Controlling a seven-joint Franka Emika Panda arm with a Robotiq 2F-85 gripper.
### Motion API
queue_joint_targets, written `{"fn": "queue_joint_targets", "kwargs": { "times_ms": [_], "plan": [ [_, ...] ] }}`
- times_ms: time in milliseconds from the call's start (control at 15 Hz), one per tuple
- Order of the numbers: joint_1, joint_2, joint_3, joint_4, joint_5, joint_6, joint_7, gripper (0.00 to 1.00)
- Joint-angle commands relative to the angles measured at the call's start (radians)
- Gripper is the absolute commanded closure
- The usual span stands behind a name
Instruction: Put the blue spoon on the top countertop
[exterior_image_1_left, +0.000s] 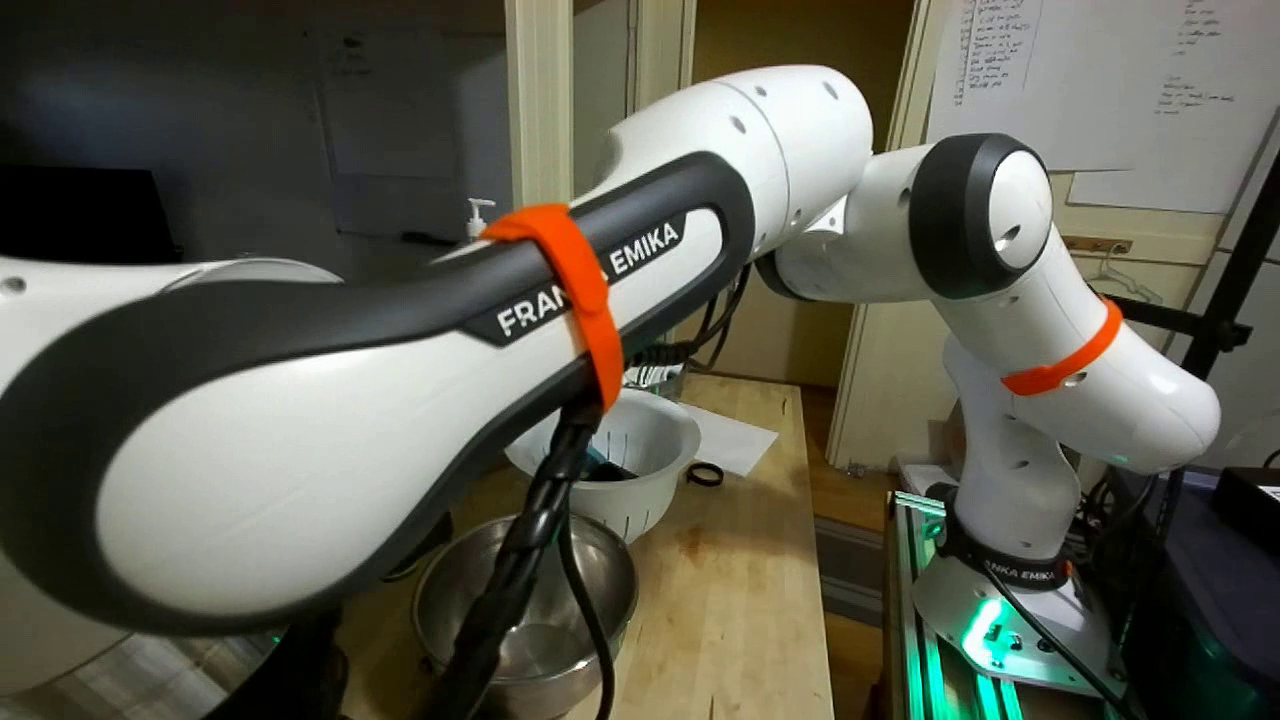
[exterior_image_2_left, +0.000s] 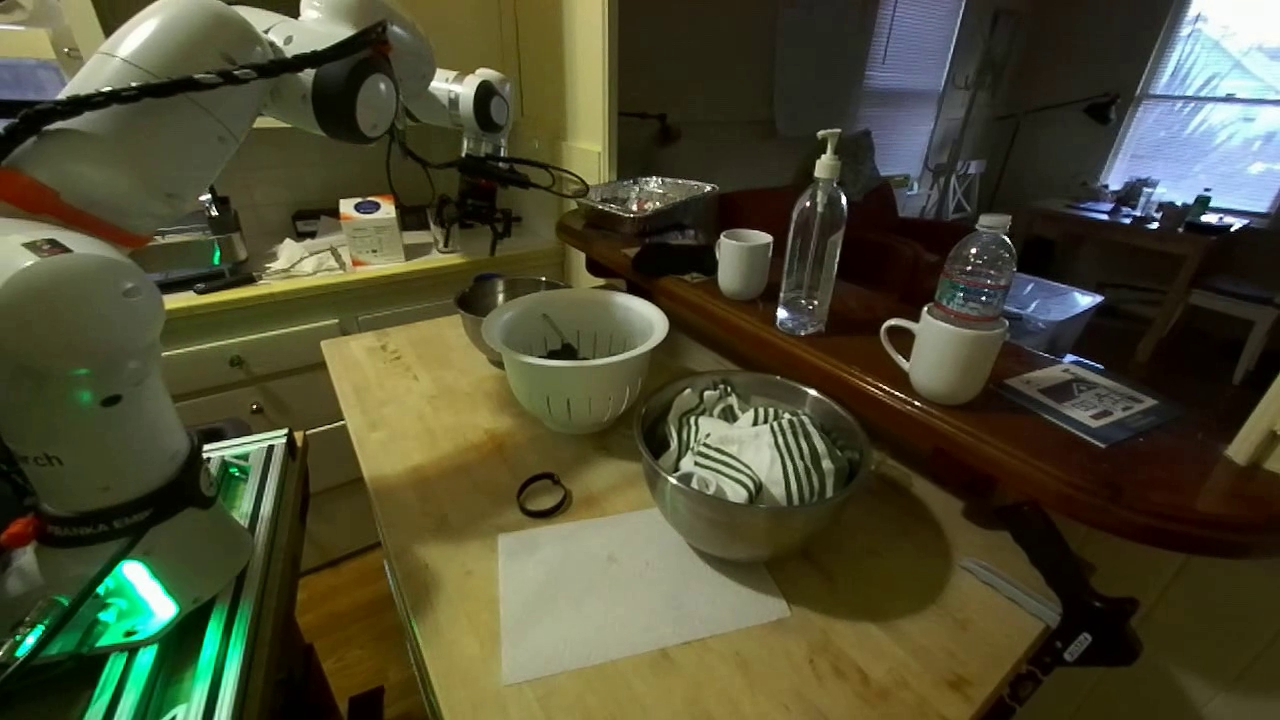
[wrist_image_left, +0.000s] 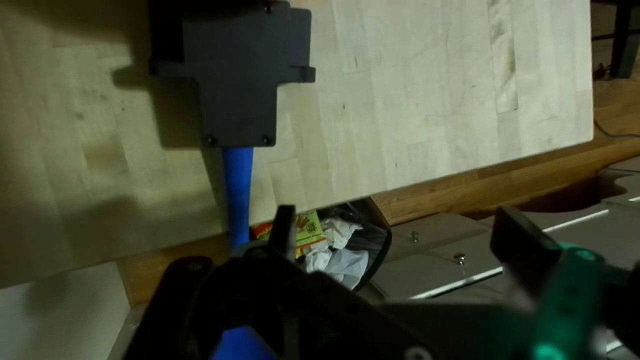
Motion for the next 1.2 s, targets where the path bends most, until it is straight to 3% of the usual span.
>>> {"fn": "queue_joint_targets", "kwargs": {
  "times_ms": [0,400,600,800,1133],
  "plan": [
    [0.016,-0.002,-0.04,-0.042,-0.019,-0.018,0.11,0.0],
    [0.0,0.006,-0.037,-0.038,0.002,0.0,0.109,0.0],
    [0.043,0.004,-0.075,-0.048,-0.097,-0.053,0.122,0.0],
    [0.079,0.04,-0.106,-0.004,-0.157,-0.165,0.128,0.0],
    [0.108,0.078,-0.136,0.025,-0.234,-0.249,0.114,0.0]
  ]
}}
